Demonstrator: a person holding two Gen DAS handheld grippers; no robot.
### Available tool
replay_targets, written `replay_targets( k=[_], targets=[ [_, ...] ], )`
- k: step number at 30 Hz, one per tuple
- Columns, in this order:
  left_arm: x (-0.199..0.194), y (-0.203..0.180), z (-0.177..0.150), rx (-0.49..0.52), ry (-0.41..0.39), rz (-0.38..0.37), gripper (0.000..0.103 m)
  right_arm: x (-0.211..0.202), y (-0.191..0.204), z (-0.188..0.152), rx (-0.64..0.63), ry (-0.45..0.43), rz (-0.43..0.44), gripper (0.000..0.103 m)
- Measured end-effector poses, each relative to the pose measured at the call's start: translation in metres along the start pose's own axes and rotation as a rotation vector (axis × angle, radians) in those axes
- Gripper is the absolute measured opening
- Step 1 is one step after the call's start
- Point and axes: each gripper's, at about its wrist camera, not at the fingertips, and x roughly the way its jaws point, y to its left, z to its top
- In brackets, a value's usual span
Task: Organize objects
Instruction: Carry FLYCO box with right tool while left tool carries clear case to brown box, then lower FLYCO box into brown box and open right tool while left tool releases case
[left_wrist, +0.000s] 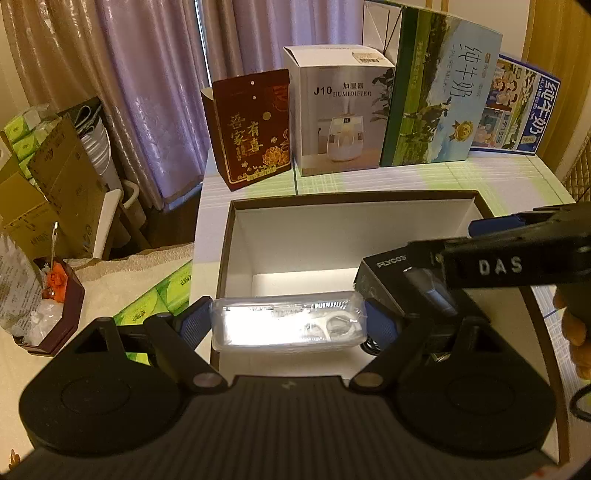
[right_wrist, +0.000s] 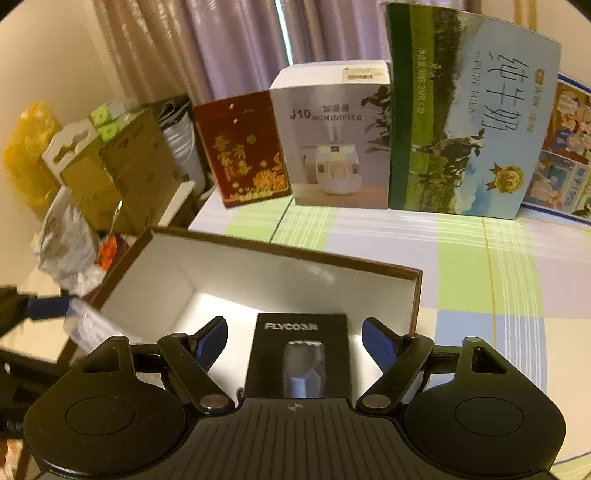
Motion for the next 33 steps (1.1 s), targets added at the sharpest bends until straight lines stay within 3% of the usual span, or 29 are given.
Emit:
replay_targets(
  k=[11, 17, 33],
  targets=[
    [0.015, -0.012, 0.013, 0.040, -0.013, -0.033, 0.085, -0.001, -0.008, -0.005, -0.092, 0.021, -0.002, 0.075],
    [0.014, -0.012, 0.020, 0.064, -0.056, -0.008, 0.096, -0.005, -0.013, 0.000, -0.078, 0.014, 0.022, 0.076],
    [-0.020, -0.005, 0.002, -0.021, -0.011, -0.031, 0.096, -0.039, -0.007, -0.026, -0.133, 0.009, 0.113, 0.083]
  ],
)
